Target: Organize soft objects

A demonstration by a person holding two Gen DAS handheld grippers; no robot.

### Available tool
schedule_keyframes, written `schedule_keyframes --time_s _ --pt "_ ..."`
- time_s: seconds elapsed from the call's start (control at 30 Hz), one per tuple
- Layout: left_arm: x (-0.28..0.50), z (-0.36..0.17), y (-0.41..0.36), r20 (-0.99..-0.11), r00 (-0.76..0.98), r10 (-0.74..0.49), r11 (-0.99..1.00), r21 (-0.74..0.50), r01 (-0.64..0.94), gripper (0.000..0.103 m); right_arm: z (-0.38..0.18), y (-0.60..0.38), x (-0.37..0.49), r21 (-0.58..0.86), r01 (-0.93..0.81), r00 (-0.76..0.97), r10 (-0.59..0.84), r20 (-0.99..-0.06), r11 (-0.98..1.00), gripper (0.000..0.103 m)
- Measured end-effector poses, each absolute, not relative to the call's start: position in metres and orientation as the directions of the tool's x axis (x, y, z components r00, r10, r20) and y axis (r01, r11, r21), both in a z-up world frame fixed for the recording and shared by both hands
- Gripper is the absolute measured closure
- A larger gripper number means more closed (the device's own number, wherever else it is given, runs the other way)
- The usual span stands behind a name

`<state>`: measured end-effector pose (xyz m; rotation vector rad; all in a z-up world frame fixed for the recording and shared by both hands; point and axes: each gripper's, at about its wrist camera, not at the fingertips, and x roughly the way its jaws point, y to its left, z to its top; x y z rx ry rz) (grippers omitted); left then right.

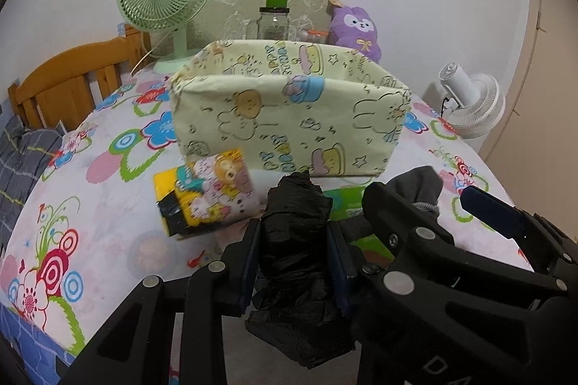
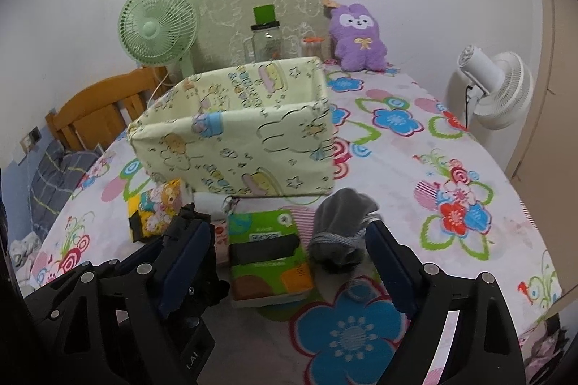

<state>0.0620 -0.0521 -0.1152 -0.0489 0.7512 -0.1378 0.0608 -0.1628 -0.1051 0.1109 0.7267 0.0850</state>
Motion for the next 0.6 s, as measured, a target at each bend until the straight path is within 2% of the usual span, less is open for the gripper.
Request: schedule_keyframes --time_s 0.53,0.6 --pt "0.089 -0.125 -0.073 -0.714 0.698 -0.060 0.998 -0.019 0.067 0.068 -0.126 -0.199 0.087 0.192 0.063 0.707 0.093 -0.702 0.979 0.017" --pt "0.092 -0.126 -0.076 -0.715 0.697 -0.053 0.998 -0.006 0.069 0.068 -0.131 -0.202 0.091 0.203 0.068 0.695 0.100 -0.712 0.977 0.021"
